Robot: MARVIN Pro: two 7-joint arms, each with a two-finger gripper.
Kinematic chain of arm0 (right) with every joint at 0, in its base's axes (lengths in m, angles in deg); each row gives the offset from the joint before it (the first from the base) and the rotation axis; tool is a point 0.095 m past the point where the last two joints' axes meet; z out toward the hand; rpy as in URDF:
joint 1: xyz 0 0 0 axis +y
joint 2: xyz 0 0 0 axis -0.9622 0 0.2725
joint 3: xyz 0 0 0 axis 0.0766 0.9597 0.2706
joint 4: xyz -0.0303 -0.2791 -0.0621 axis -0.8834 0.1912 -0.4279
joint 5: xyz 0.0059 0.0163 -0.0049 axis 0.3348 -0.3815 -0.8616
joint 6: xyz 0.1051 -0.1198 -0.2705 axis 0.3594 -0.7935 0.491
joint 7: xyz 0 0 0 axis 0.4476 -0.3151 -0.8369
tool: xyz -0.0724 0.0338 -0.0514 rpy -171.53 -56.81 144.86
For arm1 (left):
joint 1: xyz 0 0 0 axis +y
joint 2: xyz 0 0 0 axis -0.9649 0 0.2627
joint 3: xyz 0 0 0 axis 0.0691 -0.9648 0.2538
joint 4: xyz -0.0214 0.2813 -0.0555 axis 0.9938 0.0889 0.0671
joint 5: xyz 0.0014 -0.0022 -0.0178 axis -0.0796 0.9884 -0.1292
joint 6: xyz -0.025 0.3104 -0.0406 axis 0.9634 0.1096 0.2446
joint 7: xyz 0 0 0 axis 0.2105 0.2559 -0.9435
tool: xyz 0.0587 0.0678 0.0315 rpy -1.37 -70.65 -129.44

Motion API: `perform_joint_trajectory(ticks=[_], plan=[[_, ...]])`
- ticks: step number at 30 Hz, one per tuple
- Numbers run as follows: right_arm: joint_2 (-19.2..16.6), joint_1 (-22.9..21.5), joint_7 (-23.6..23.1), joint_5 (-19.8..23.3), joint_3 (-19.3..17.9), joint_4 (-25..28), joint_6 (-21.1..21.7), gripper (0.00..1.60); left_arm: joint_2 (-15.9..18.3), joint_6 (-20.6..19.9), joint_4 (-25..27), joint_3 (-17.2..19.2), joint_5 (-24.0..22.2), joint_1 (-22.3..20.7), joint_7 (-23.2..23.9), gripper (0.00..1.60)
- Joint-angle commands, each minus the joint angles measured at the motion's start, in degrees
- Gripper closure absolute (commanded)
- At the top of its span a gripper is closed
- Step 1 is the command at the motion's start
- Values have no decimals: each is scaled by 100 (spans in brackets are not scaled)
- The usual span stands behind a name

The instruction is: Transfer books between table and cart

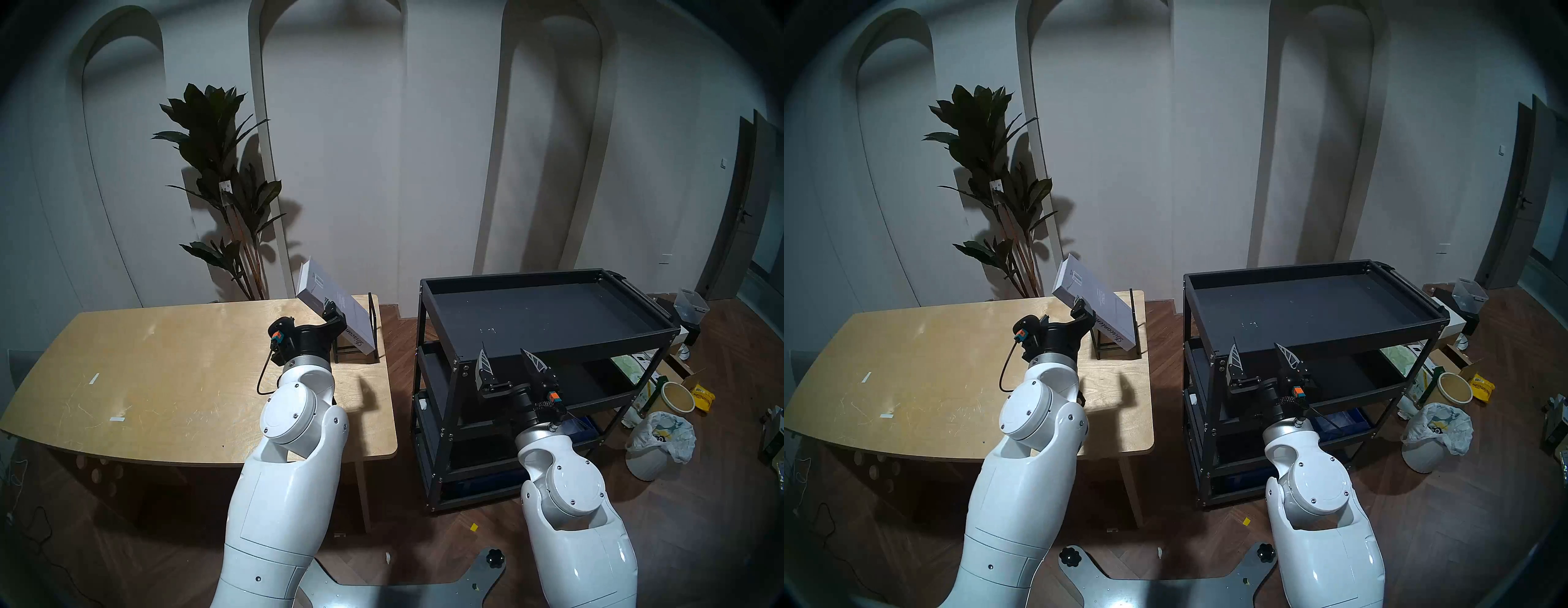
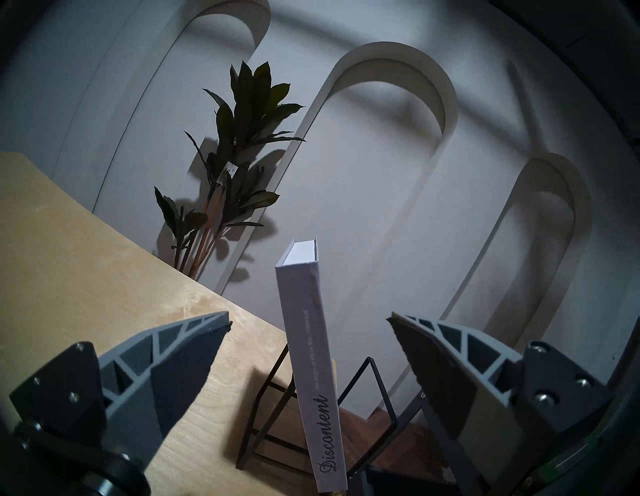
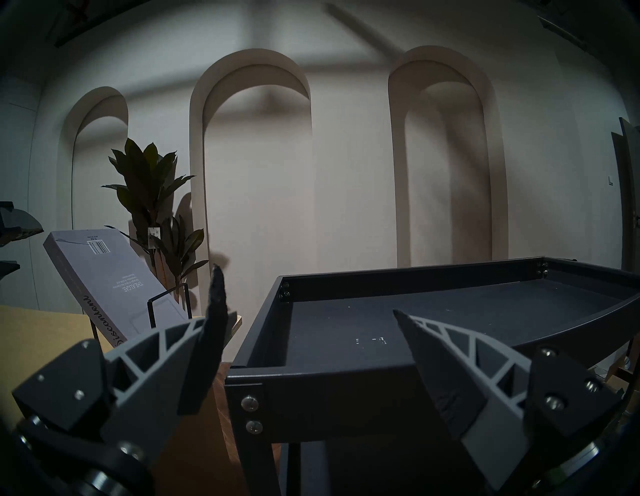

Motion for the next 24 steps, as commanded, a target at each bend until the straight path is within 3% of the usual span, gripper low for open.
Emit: perform_joint_trajectory(ticks=[1,14,24], plan=[[63,-9,67,29,-24,221,-134,0,-78,364,-189,-140,390,-520,-269,0],[59,55,181,79,-6,285,-186,0,-182,553,-931,6,569,-1181,-591,0],[35,62,260,88,-9,344,-194,0,-221,372,-1188,153,128,-1486,-314,0]])
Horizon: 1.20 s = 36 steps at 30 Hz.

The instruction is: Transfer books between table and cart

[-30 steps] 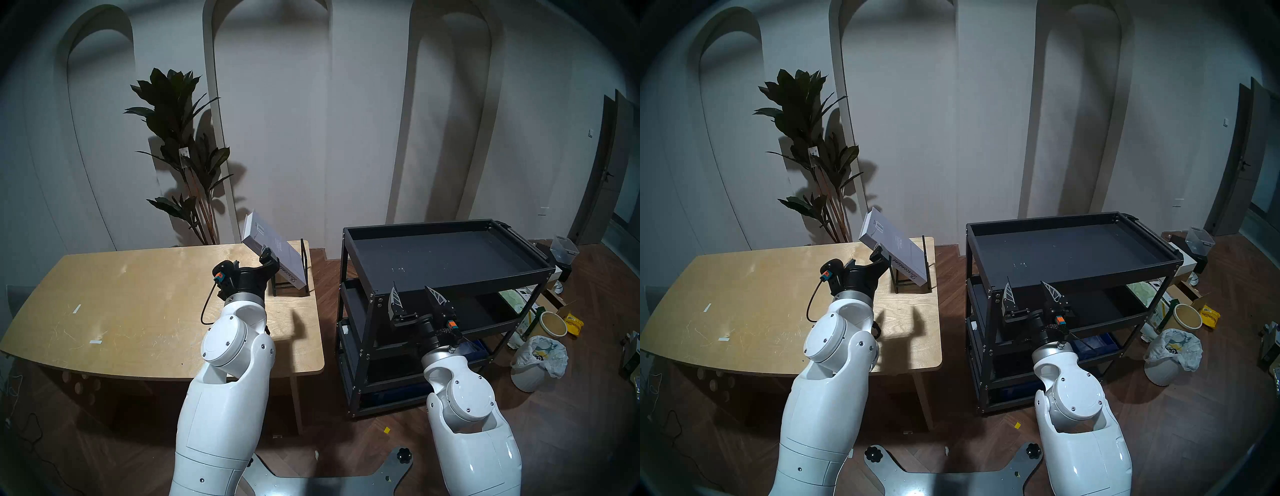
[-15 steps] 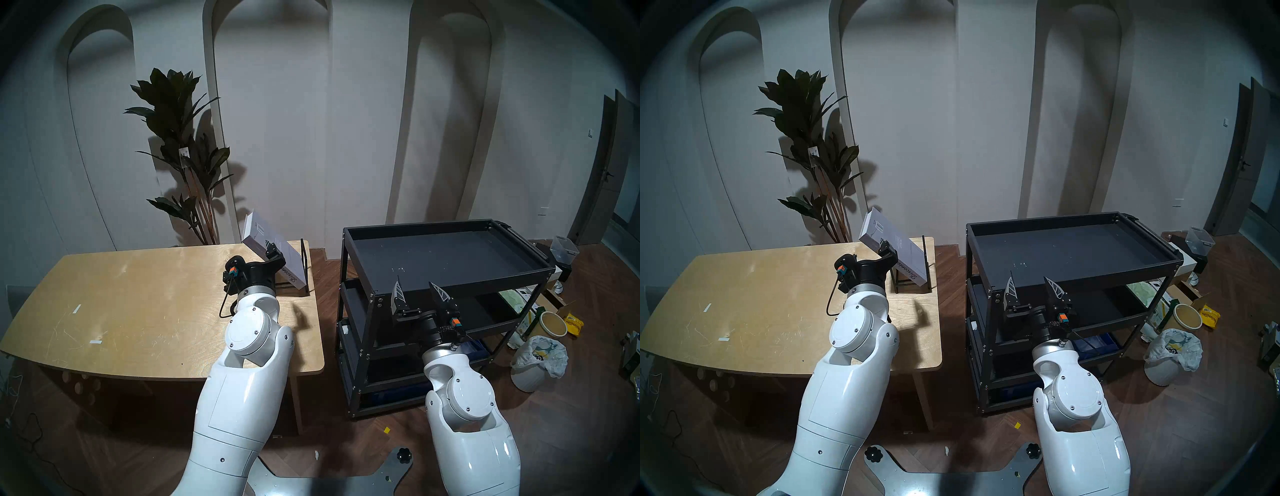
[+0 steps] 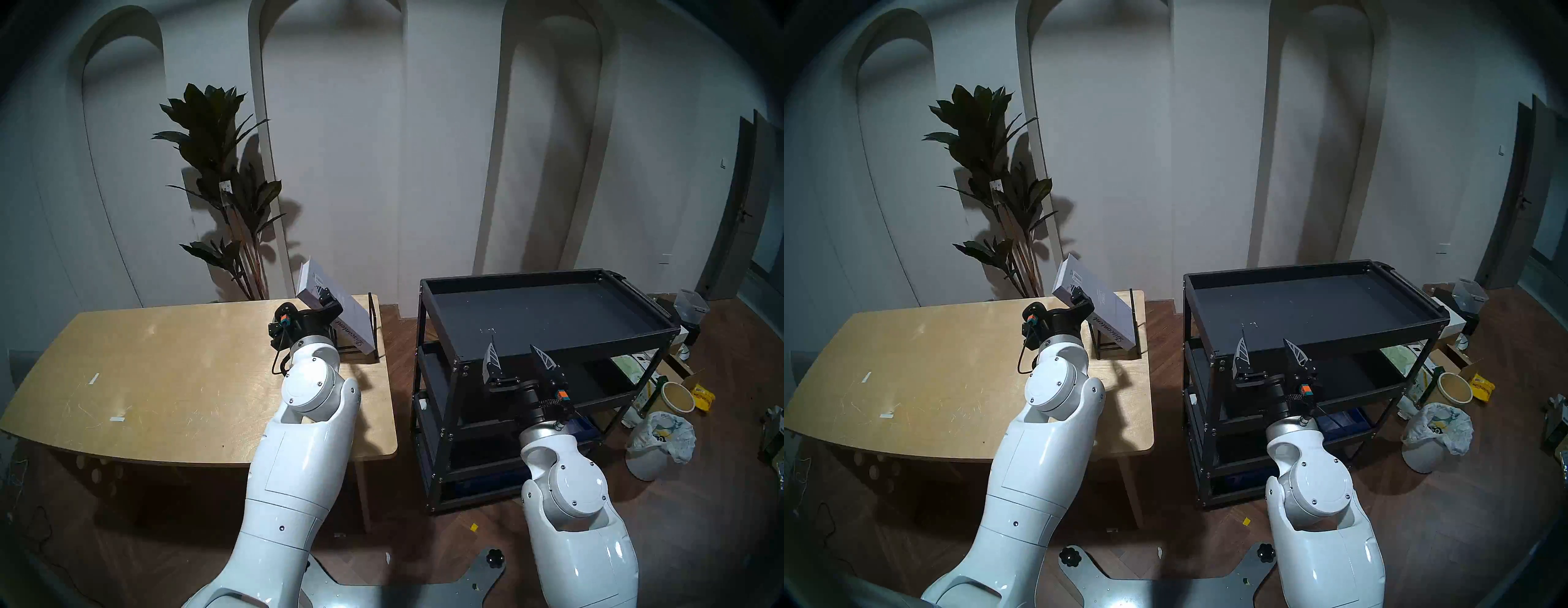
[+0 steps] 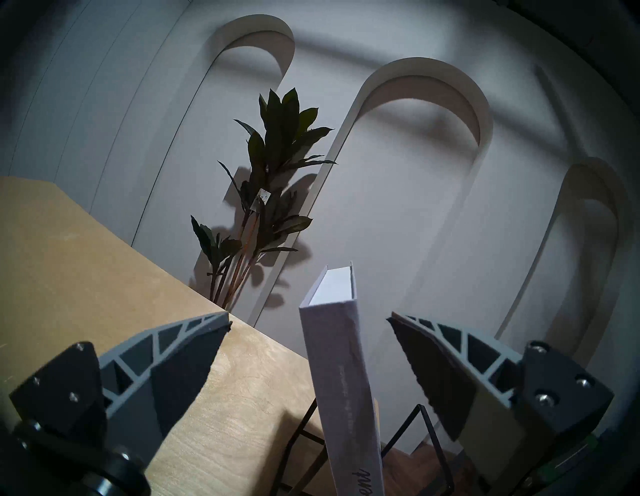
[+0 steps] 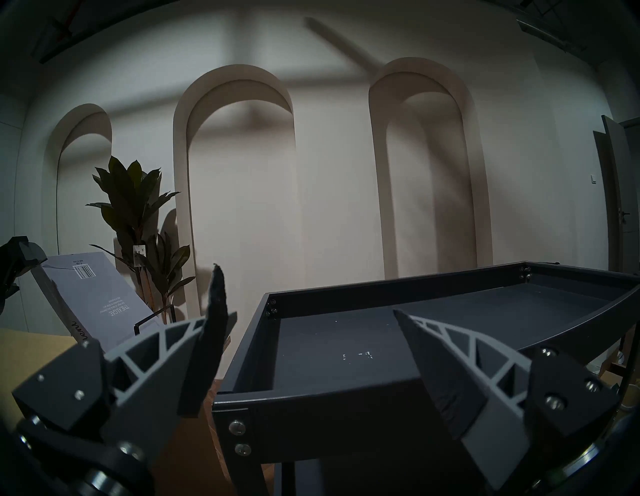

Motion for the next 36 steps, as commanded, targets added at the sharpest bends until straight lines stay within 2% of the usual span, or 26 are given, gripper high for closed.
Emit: perform_joint_trajectory(ticks=[1,11,21,36], plan=[[-13,-4,4,-23,-4,184,-88,0,-40,-103,62,65,-352,-462,294,0],[10,21,126,-48,5,205,-114,0,-26,-451,-156,230,-825,-700,484,0],[2,16,197,-78,3,184,-135,0,-32,-415,-625,298,-871,-958,539,0],[-11,3,241,-113,6,158,-133,0,-48,-358,-937,244,-879,-1135,649,0]])
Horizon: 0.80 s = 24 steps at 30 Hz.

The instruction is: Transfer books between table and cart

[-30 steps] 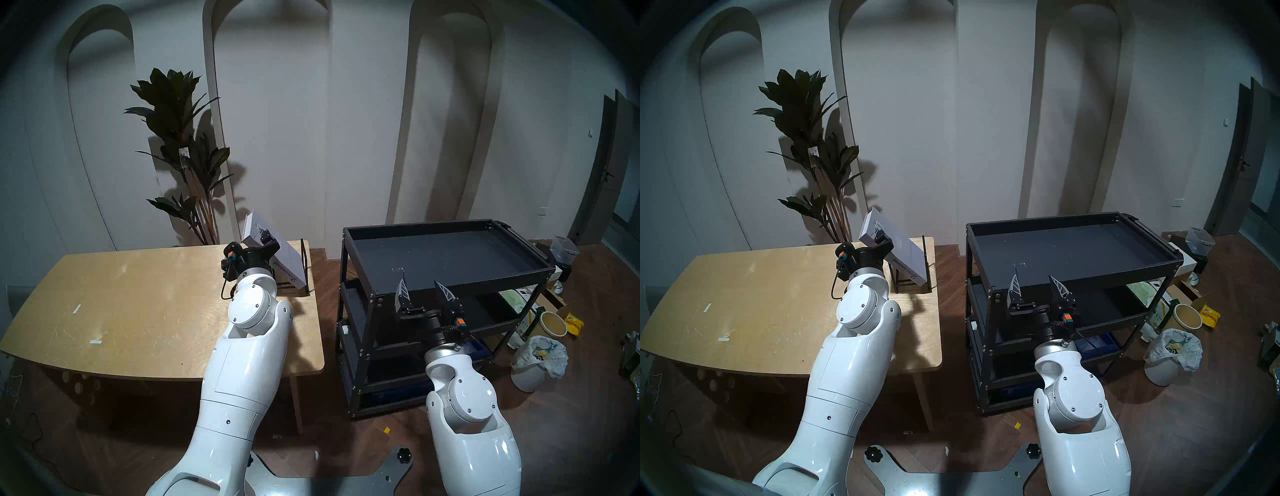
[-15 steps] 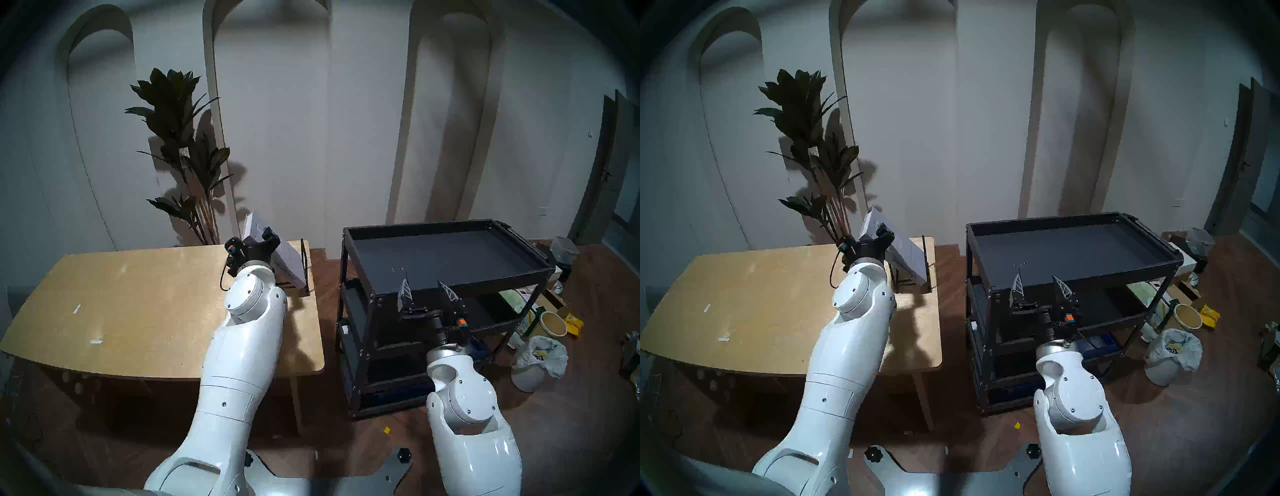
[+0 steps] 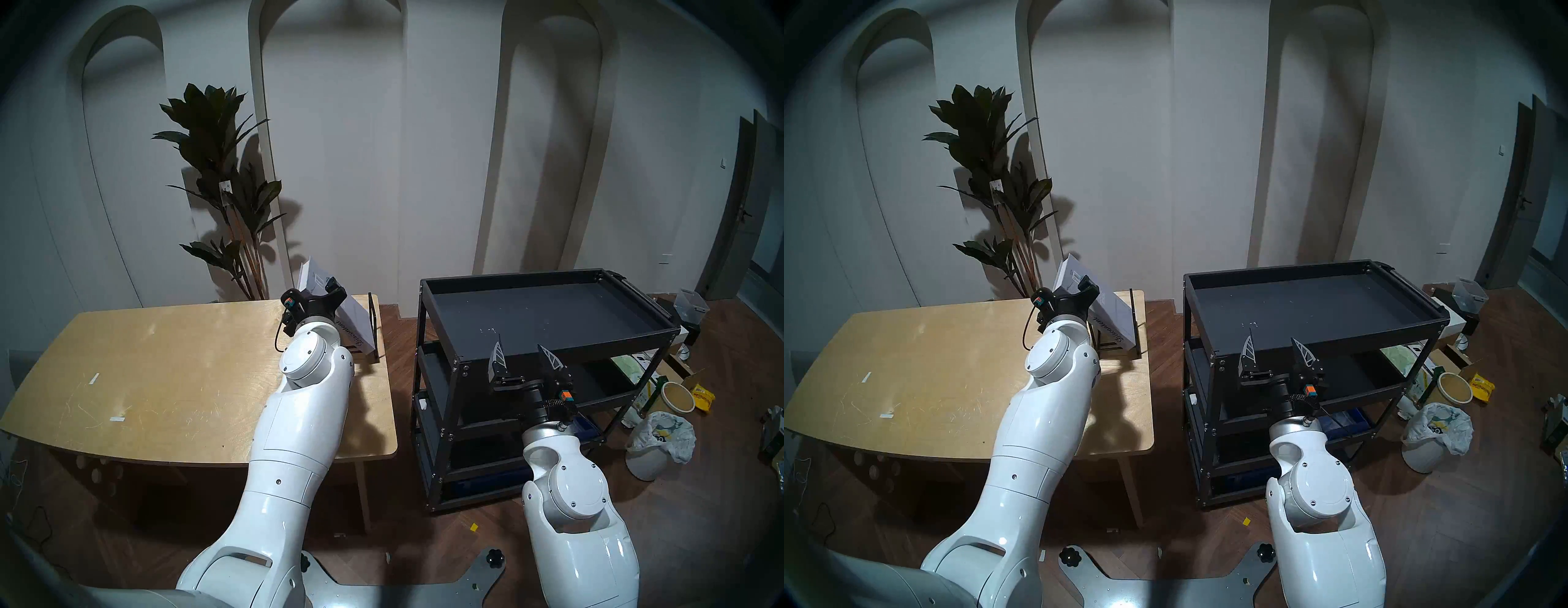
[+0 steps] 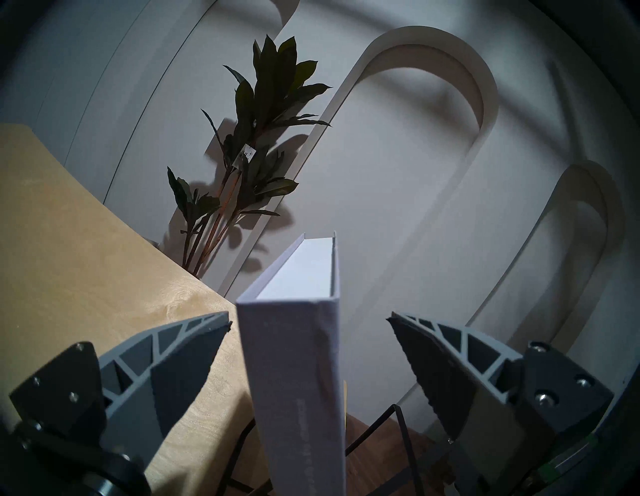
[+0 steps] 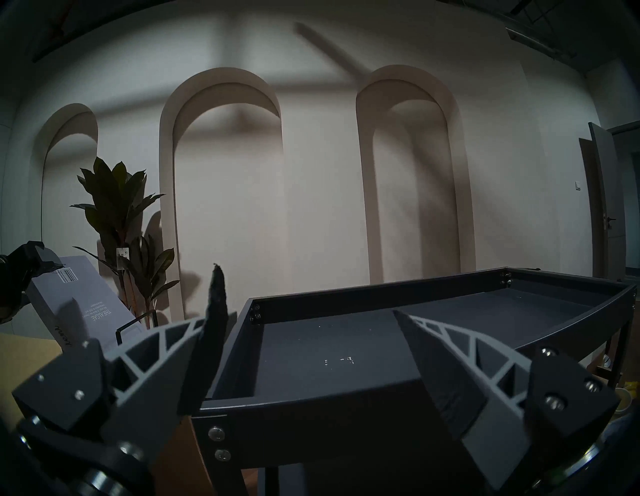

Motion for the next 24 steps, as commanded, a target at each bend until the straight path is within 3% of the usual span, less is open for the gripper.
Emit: perform_joint_trajectory(ticks=[1,19,23,24], plan=[[-13,-32,-32,12,4,123,-65,0,-8,68,-74,-40,17,-307,98,0],[33,-80,-46,30,-9,77,-84,0,2,158,-213,13,7,-363,115,4],[26,-94,-59,41,-3,70,-109,0,4,166,-211,22,14,-341,120,35],[25,-95,-60,44,-3,70,-113,0,4,172,-216,25,15,-340,124,70]])
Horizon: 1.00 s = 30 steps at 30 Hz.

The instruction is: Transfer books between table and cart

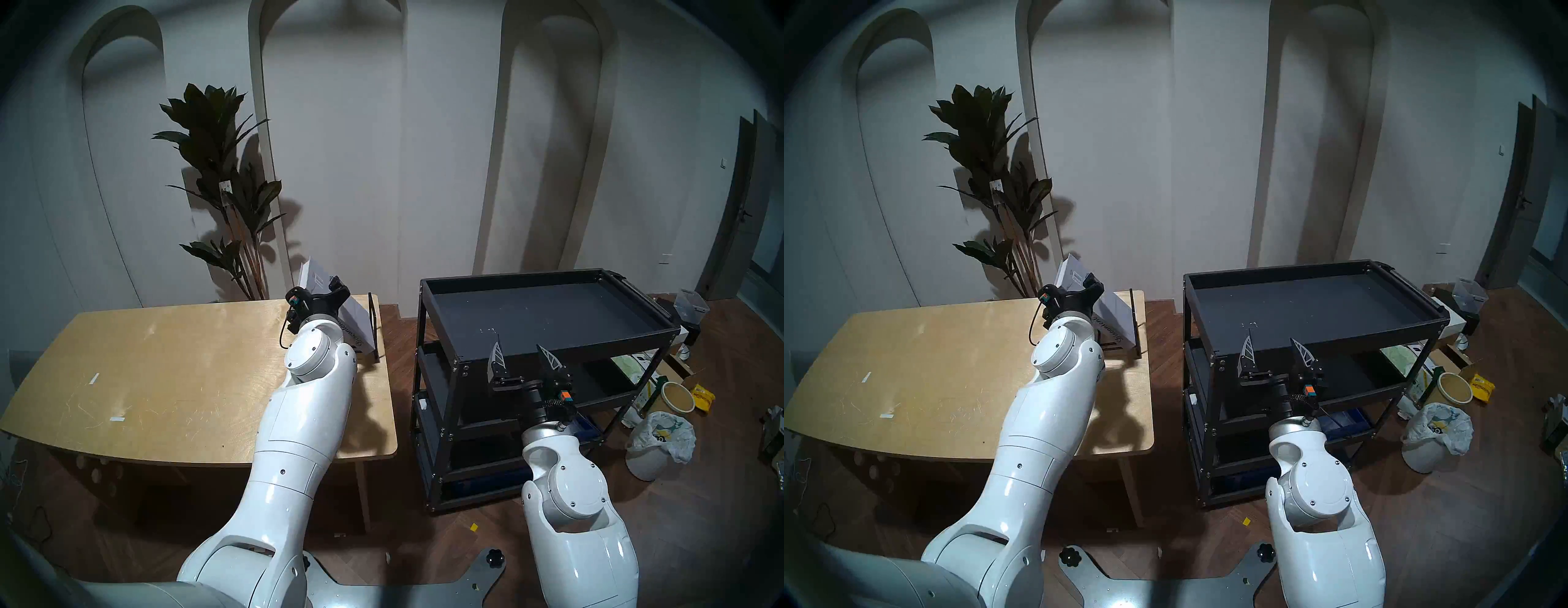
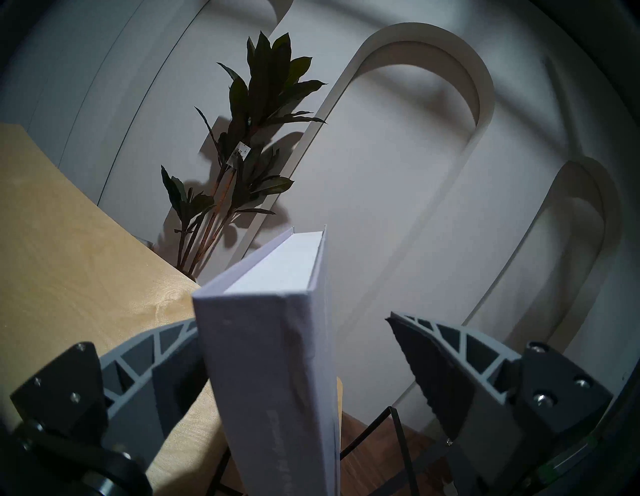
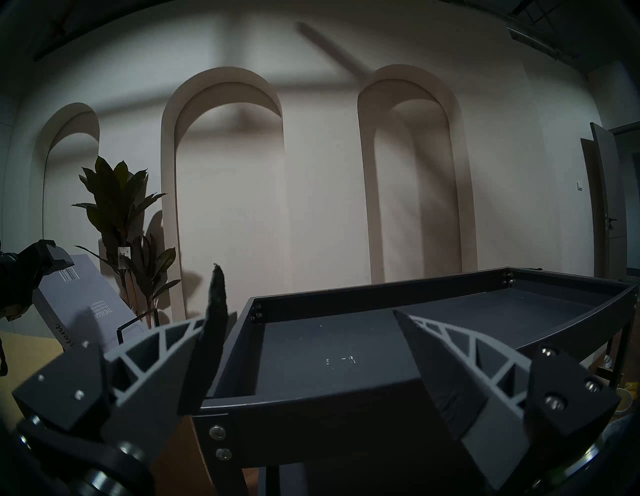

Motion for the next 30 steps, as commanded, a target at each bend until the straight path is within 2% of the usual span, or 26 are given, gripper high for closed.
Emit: perform_joint_trajectory(ticks=[1,2,4,6,9,11,13,14,16,19,24,27,28,29,30], plan=[[13,-67,-10,22,3,110,-98,0,21,65,129,14,13,-132,44,87],[12,-67,-9,23,5,111,-100,0,24,67,133,17,13,-128,50,102],[11,-64,-9,26,8,117,-101,0,31,78,139,20,21,-122,59,109],[12,-60,-5,25,11,124,-103,0,38,82,158,21,28,-114,61,107],[12,-54,-1,20,16,133,-100,0,42,65,185,19,38,-102,49,95],[13,-50,2,18,19,138,-93,0,42,57,230,18,29,-75,57,102],[12,-49,0,16,21,140,-93,0,63,50,310,-27,131,-35,-16,127],[7,-49,1,7,22,140,-91,0,81,62,360,-79,253,-13,-95,160],[25,-54,26,-3,24,144,-67,0,56,72,637,-113,261,108,-91,160],[7,-106,17,-25,21,108,-1,0,12,294,903,-275,407,148,-76,160],[-186,-307,69,-626,182,9,115,0,-49,475,1229,-441,495,146,-76,160],[-305,-457,28,-914,322,-31,130,0,-46,516,1492,-513,561,170,-97,160],[-377,-499,-56,-969,378,-2,144,0,-39,538,1429,-531,594,90,-83,160],[-413,-552,-60,-1104,438,11,174,0,-30,492,1644,-553,617,168,-117,160],[-446,-599,-104,-1159,499,33,185,0,-18,517,1596,-559,660,102,-122,160]])
